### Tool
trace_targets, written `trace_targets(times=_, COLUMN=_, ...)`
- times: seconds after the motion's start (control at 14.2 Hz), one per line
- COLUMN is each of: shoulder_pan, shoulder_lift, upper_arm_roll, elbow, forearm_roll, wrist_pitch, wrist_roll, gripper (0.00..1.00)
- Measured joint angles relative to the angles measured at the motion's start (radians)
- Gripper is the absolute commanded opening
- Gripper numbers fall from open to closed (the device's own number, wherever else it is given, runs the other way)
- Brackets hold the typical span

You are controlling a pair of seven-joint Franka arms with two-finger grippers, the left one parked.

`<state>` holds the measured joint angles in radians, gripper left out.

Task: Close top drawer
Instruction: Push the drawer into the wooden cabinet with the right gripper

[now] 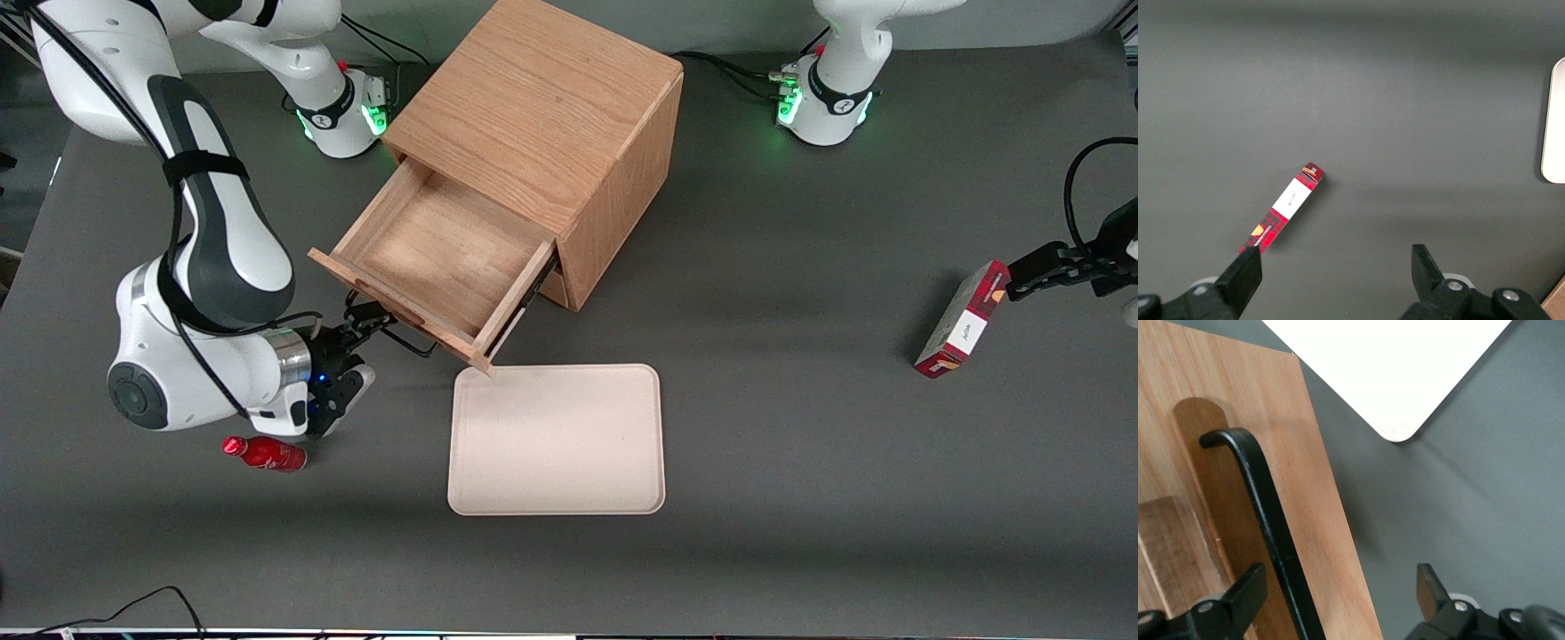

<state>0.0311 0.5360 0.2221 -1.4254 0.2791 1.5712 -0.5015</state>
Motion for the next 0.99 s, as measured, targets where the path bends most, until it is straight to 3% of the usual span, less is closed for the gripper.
trace_targets(times=0.99, shoulder_pan=0.004, shoulder_lift=-0.254, upper_arm_roll=0.03, elbow=-0.383, forearm_roll=0.149, wrist_pitch=0.162, wrist_roll=0.075, gripper=1.0)
